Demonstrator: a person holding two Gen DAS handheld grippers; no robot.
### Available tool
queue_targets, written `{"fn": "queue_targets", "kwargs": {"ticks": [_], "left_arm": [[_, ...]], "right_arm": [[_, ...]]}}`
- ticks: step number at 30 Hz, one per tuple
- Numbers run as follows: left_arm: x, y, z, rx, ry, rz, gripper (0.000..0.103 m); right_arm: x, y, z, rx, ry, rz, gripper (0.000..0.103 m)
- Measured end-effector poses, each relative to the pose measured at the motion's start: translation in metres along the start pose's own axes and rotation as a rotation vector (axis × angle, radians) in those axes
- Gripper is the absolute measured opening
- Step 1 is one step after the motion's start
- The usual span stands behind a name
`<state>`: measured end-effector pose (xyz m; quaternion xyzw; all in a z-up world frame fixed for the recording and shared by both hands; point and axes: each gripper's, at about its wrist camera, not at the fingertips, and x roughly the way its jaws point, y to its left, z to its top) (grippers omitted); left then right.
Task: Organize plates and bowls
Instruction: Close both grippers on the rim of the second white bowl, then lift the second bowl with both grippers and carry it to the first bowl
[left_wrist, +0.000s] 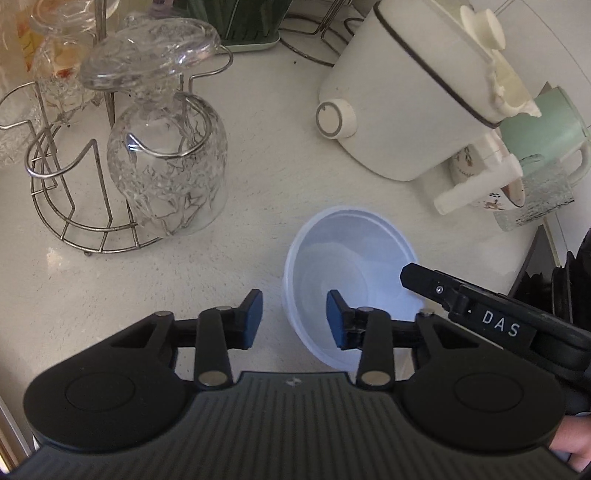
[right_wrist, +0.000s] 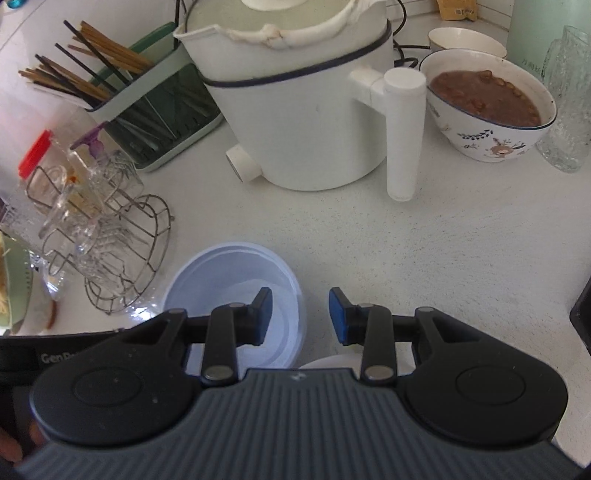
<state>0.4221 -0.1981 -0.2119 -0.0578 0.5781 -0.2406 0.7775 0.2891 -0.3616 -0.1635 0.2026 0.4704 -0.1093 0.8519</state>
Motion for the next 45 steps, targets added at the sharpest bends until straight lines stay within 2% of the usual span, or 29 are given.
{"fn": "queue_targets", "kwargs": {"ticks": [3, 6, 9, 16, 30, 45], "left_arm": [[0.003, 0.001, 0.003, -0.013, 0.005, -0.016, 0.039], [0.005, 0.003, 0.006, -0.021, 0.000, -0.021, 0.039], [0.006, 0.004, 0.007, -0.017, -0.007, -0.024, 0.038], [0.008, 0.004, 0.008, -0.020, -0.011, -0.041, 0.038], [-0.001, -0.002, 0.017, -0.005, -0.042, -0.059, 0.038], [-0.055, 0.006, 0.002, 0.000, -0.096, -0.069, 0.038]], "right_arm": [[0.005, 0.000, 0.001, 0.002, 0.015, 0.000, 0.033], [0.007, 0.000, -0.001, 0.013, 0.009, -0.036, 0.030], [0.011, -0.004, -0.004, 0.043, 0.015, -0.030, 0.024], [0.014, 0.001, 0.000, 0.019, 0.000, -0.020, 0.012], [0.006, 0.008, 0.005, 0.009, -0.007, 0.005, 0.010], [-0.031, 0.023, 0.001, 0.010, -0.039, 0.054, 0.010]]}}
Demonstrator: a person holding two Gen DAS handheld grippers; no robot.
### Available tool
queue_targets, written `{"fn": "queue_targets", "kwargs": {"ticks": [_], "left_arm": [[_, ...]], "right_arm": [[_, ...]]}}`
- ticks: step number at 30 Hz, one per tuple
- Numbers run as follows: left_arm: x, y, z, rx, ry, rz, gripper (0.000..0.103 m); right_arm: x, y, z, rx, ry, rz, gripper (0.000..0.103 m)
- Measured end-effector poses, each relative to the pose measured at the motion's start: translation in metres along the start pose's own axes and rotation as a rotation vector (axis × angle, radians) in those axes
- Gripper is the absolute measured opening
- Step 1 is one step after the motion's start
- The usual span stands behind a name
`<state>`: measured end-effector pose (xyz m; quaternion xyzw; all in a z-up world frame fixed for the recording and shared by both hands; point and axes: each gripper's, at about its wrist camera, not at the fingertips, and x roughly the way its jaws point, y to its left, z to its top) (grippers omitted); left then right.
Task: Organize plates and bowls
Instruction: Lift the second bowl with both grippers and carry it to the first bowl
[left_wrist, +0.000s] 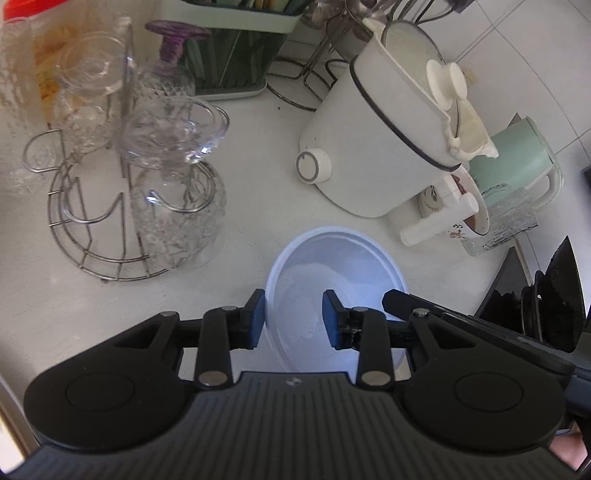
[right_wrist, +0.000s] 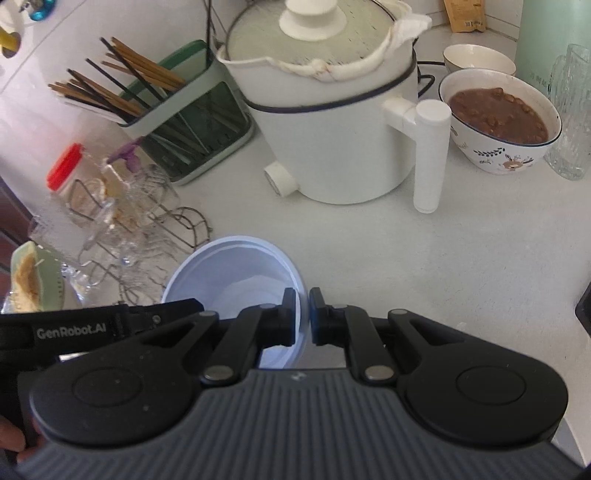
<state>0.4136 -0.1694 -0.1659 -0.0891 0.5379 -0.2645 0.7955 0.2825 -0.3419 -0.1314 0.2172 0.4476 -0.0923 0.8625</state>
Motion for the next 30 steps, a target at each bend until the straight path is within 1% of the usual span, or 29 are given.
{"fn": "queue_targets", "kwargs": {"ticks": [14, 20, 30], "left_arm": [[-0.052, 0.006, -0.017, -0.018, -0.041, 0.034, 0.038], [-0.067, 0.015, -0.027, -0.029, -0.041, 0.052, 0.038], [-0.095, 0.037, -0.044, -0.057, -0.066, 0.063, 0.038]], "right_arm": [[-0.033, 0.031, -0.002, -0.043, -0.004, 0.051, 0.010], [-0.039, 0.042, -0.007, -0.058, 0.004, 0.084, 0.010], [-0.048, 0.065, -0.022, -0.084, 0.002, 0.124, 0.010]]}}
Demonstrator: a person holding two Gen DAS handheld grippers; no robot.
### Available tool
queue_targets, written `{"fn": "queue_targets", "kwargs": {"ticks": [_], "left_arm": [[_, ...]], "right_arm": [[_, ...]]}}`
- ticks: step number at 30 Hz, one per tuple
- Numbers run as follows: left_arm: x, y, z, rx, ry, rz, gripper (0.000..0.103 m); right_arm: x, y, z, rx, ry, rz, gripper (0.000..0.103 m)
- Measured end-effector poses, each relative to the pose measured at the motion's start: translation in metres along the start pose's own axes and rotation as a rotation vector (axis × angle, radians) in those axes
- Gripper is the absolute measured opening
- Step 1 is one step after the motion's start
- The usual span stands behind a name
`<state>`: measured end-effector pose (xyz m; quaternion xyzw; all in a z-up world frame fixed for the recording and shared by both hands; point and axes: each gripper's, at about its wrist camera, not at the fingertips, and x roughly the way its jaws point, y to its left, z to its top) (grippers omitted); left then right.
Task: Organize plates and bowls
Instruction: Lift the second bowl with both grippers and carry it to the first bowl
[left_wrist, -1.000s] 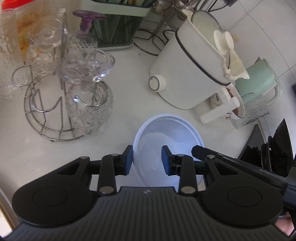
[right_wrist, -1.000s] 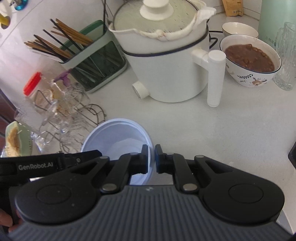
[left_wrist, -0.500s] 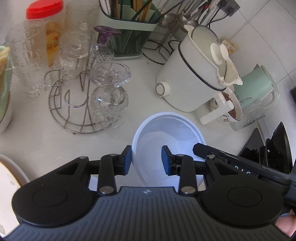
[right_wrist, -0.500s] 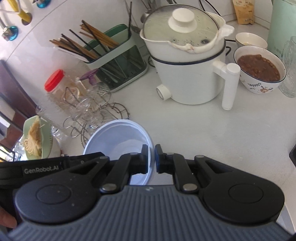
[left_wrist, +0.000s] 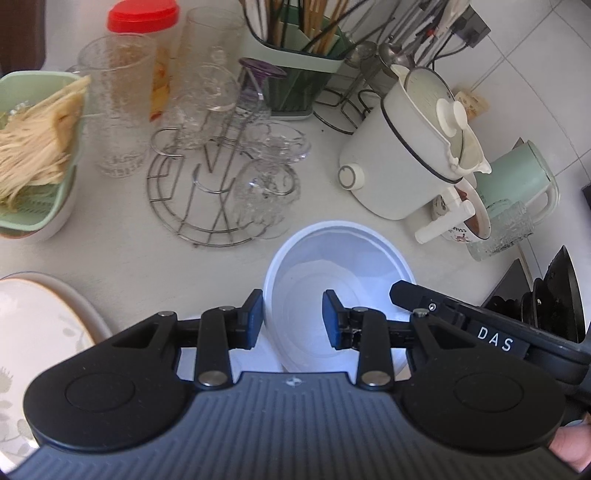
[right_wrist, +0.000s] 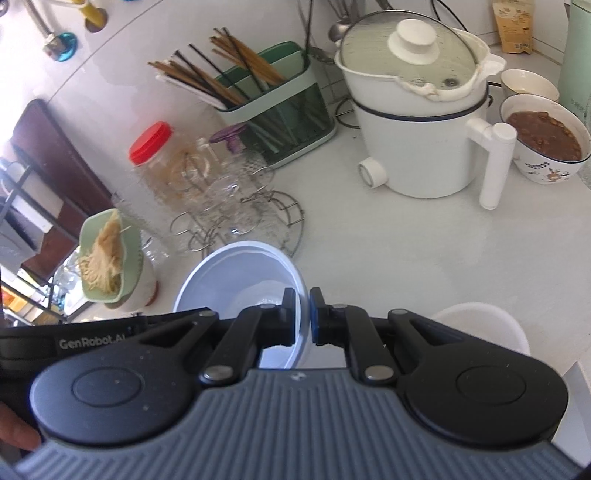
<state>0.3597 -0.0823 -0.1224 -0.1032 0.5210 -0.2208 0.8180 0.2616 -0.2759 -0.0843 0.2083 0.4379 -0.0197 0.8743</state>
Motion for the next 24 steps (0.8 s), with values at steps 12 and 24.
{"fn": "queue_targets", "kwargs": {"ticks": [12, 24], "left_arm": [[-0.022, 0.038, -0.025, -0.035, -0.018, 0.097, 0.038], [-0.015, 0.066, -0.048, -0.072, 0.033, 0.130, 0.038]], "right_arm": [[0.015, 0.042, -0.021, -0.061, 0.051, 0.053, 0.011], [0.043, 0.054, -0.052, -0.075, 0.166, 0.036, 0.011]]}}
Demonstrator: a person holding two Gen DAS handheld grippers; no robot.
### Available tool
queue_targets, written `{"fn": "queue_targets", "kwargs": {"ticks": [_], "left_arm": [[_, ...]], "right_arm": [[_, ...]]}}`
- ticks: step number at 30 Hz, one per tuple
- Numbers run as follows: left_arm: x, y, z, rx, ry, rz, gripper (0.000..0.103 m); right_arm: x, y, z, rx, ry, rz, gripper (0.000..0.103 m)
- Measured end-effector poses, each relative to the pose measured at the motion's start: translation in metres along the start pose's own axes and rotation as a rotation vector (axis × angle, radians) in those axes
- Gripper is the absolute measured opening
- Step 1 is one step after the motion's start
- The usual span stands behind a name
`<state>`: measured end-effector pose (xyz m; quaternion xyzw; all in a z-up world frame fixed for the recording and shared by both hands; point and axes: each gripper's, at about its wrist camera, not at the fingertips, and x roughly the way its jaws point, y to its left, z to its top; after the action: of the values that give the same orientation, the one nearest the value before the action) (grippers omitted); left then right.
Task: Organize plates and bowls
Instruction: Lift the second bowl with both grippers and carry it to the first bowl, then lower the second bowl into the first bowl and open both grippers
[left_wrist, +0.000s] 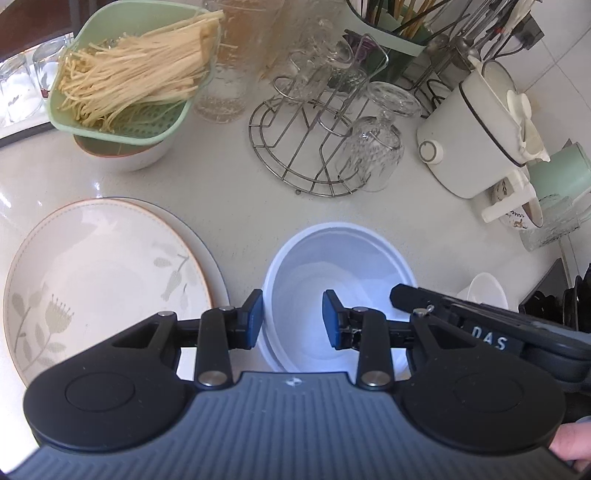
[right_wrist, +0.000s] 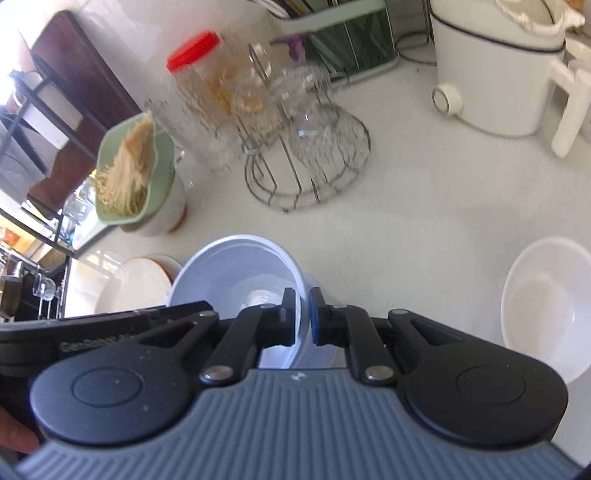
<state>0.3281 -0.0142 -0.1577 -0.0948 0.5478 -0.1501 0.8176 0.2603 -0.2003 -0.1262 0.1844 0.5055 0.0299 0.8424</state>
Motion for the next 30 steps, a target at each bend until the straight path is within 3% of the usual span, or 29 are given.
{"fn": "queue_targets", "kwargs": {"ticks": [15, 27, 29, 30], "left_arm": [[-0.004, 0.002, -0.004, 0.009, -0.013, 0.023, 0.043], [-0.063, -0.007, 0.002, 0.051, -0.120, -0.003, 0.043], [-0.072, -0.010, 0.002, 0.078, -0.139, -0.004, 0.044], [-0.075, -0.011, 0.002, 0.093, -0.143, -0.003, 0.048]], "right_arm": [[0.003, -0.020, -0.010, 0.084, 0.005, -0.036, 0.013], [-0.037, 0.000, -0.016, 0.033, -0.091, -0.028, 0.013], [-0.047, 0.004, -0.018, 0.032, -0.122, -0.031, 0.023], [-0.051, 0.005, -0.018, 0.028, -0.138, -0.026, 0.038]]}}
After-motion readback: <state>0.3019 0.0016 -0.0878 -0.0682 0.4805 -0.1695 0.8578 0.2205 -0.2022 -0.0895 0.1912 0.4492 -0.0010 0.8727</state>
